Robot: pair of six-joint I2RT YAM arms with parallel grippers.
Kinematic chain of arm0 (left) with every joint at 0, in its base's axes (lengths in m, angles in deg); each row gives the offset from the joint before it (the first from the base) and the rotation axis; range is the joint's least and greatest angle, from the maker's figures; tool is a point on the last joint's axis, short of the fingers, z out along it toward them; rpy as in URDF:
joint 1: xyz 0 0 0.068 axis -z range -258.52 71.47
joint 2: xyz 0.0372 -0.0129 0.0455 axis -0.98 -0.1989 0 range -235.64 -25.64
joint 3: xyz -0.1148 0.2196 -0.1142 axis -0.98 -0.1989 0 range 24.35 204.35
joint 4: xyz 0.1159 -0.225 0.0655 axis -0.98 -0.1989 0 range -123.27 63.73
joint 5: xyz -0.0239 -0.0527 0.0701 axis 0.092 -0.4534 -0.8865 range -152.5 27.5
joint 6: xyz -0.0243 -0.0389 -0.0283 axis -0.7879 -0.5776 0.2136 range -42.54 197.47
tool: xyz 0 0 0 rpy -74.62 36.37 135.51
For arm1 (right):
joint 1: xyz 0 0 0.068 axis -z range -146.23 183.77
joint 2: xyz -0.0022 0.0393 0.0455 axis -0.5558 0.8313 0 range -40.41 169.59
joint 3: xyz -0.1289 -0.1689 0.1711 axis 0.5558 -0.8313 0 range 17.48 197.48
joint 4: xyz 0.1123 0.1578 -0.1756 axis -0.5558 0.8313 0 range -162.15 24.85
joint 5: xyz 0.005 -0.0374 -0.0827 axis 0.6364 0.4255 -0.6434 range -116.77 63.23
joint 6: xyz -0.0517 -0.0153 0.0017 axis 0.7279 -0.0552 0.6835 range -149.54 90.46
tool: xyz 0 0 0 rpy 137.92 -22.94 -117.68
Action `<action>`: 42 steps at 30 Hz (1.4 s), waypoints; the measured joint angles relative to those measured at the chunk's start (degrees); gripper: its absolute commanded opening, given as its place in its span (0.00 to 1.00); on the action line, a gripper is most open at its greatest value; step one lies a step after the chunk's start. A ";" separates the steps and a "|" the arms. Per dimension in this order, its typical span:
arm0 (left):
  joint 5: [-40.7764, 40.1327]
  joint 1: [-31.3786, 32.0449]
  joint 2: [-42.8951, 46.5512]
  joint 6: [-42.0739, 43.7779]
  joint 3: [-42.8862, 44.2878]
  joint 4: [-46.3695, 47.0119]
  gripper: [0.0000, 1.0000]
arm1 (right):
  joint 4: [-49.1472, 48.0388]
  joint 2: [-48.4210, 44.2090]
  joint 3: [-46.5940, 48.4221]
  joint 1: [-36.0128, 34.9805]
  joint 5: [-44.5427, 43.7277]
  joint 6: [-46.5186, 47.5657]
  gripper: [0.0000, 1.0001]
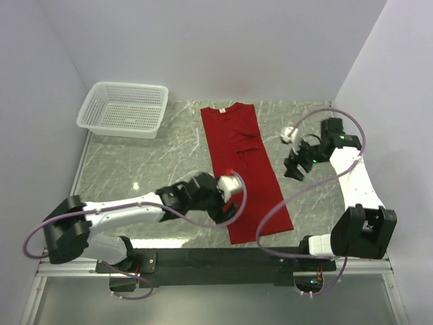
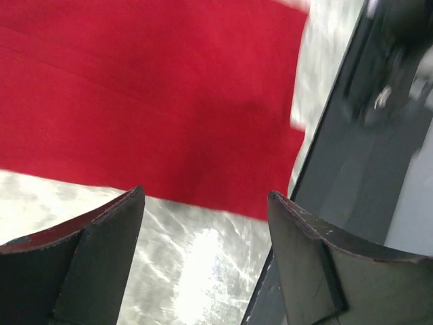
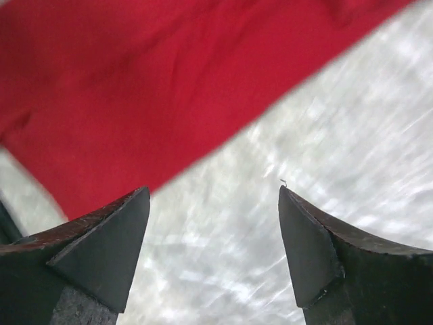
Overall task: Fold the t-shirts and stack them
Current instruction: Fold the tshirt
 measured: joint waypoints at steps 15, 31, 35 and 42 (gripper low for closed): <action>-9.75 15.39 -15.63 8.94 -2.25 3.50 0.71 | 18.05 0.52 -8.55 12.74 6.62 25.14 0.77; -15.45 19.96 -19.43 9.31 1.55 2.36 0.61 | 18.56 0.28 -15.58 12.81 2.89 31.47 0.76; -16.76 19.93 -22.25 8.66 4.37 2.05 0.42 | 18.23 -1.46 -18.18 12.81 1.36 33.20 0.76; -17.29 19.76 -23.26 6.23 5.05 2.40 0.11 | 17.55 -7.13 -25.18 10.03 -2.45 39.69 0.77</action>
